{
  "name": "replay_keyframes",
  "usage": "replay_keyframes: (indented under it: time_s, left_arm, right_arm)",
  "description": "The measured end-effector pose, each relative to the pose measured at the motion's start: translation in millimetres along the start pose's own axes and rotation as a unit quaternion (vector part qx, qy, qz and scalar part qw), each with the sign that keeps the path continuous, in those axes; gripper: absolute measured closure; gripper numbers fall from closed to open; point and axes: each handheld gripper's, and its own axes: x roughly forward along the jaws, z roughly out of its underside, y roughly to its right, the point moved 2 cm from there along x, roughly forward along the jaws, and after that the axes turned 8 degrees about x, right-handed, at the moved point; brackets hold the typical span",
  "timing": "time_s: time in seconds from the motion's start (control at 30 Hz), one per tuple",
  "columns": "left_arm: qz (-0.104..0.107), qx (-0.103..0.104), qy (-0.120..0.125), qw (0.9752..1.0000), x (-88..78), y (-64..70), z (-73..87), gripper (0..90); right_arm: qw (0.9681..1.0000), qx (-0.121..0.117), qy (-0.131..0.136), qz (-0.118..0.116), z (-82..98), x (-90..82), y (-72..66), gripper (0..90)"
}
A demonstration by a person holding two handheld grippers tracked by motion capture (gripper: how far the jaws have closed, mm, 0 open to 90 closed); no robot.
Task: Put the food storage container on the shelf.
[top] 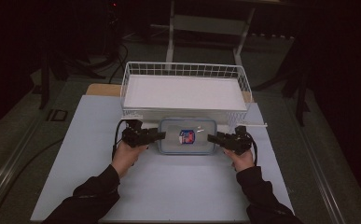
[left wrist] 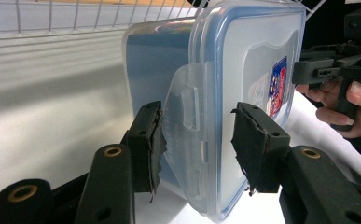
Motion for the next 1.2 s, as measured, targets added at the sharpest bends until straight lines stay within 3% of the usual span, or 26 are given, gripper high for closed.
replay_keyframes:
  time_s: [0.07, 0.13, 0.23, 0.3, 0.33, 0.6, 0.63, 0.77, 0.87, 1.03, 1.1, 1.2]
  left_arm:
    - [-0.001, -0.005, 0.003, 1.0, 1.0, 0.5, -1.8, 53.3]
    - [-0.001, 0.014, 0.008, 0.9999, 2.3, -2.5, -4.9, 53.3]
    - [-0.009, 0.022, 0.014, 0.9996, 4.8, -7.2, -5.9, 53.0]
    - [-0.02, -0.001, 0.019, 0.9996, 5.9, -6.9, -5.2, 52.8]
    - [-0.017, 0.006, 0.023, 0.9996, 6.2, -7.6, -5.5, 52.8]
    - [-0.013, -0.006, 0.033, 0.9993, 8.9, -10.9, -6.0, 51.8]
    - [-0.023, -0.003, 0.039, 0.999, 11.5, -10.1, -5.4, 51.8]
    - [-0.026, -0.009, 0.046, 0.9985, 15.8, -12.3, -6.7, 48.0]
    - [-0.028, -0.011, 0.052, 0.9982, 18.3, -14.5, -7.3, 46.5]
    - [-0.051, -0.01, 0.059, 0.9969, 21.3, -14.9, -7.9, 44.9]
    - [-0.054, -0.019, 0.058, 0.9967, 23.2, -16.2, -7.0, 44.9]
    - [-0.057, -0.011, 0.055, 0.9968, 27.5, -16.5, -4.7, 45.5]
  right_arm:
    - [1.0, 0.0, 0.002, -0.001, -0.6, 1.6, 1.9, 48.9]
    - [1.0, 0.001, 0.005, -0.002, -3.0, 2.4, 3.4, 48.8]
    - [1.0, -0.002, 0.009, 0.001, -7.2, 4.8, 5.8, 48.6]
    - [0.9999, -0.001, 0.011, 0.003, -8.4, 7.4, 7.4, 48.4]
    - [0.9999, 0.004, 0.011, 0.001, -8.8, 8.2, 8.6, 48.4]
    - [0.9998, 0.007, 0.016, 0.003, -10.9, 10.3, 10.2, 46.0]
    - [0.9998, 0.006, 0.018, 0.009, -10.9, 11.6, 8.8, 44.6]
    - [0.9989, 0.011, 0.024, 0.038, -12.5, 19.7, 3.2, 38.0]
    - [0.9983, 0.022, 0.027, 0.047, -13.0, 22.6, 1.7, 35.9]
    - [0.9972, 0.033, 0.031, 0.059, -13.5, 27.2, -0.4, 31.7]
    - [0.997, 0.031, 0.038, 0.059, -14.5, 29.9, 2.0, 30.6]
    - [0.9968, 0.044, 0.034, 0.058, -14.5, 33.1, 5.6, 26.3]
